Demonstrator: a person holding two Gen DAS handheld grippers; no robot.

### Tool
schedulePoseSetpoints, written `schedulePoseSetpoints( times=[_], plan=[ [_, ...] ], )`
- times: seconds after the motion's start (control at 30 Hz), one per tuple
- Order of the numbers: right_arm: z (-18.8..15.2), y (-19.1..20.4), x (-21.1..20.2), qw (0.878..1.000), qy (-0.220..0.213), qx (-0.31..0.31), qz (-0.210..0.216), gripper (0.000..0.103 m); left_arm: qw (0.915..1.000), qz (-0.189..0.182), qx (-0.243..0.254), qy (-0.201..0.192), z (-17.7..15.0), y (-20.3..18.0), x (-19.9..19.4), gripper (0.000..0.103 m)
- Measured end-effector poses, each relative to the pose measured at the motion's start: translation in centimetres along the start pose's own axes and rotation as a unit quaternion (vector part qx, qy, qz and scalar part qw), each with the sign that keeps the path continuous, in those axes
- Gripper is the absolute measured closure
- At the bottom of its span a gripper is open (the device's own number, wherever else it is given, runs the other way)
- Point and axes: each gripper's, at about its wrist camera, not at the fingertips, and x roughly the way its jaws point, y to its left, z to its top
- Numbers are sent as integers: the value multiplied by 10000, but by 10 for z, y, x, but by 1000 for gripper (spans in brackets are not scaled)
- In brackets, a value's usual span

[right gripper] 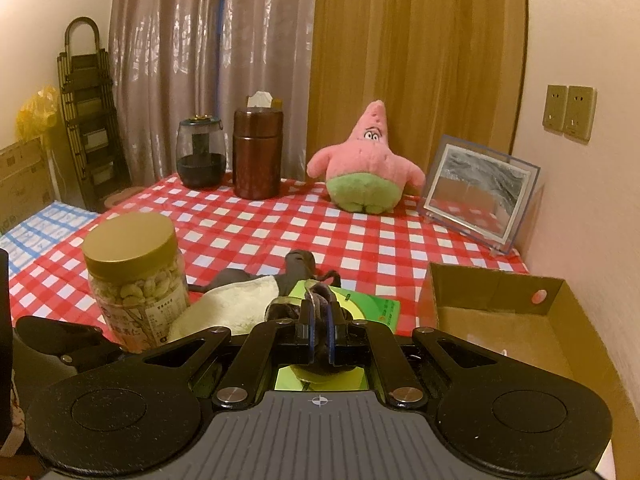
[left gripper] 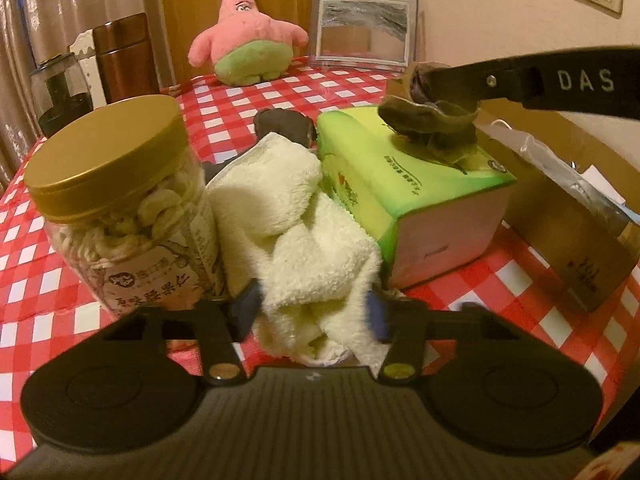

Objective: Organize soft objects
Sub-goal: 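Grasp the white fluffy towel with the left tool while the right holds the scrunchie, then carry the towel and scrunchie into the cardboard box and open both tools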

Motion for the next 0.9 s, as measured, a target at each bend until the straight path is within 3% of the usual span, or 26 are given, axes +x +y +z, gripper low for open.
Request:
schedulePoseSetpoints(
  times=[0.1, 0.17, 0.9],
  plan=[
    [0, 1, -2, 10000, -35, 13, -9, 97, 10000, 18, -24, -6, 1, 5, -5, 82],
    [0, 0, -4, 10000, -58, 55, -32, 97, 9999, -34, -107, -44, 3, 8, -11, 84],
    [-10, 5, -51, 9983, -322, 475, -122, 97, 9966, 103, -314, -750, 26, 24, -110, 87]
  ],
)
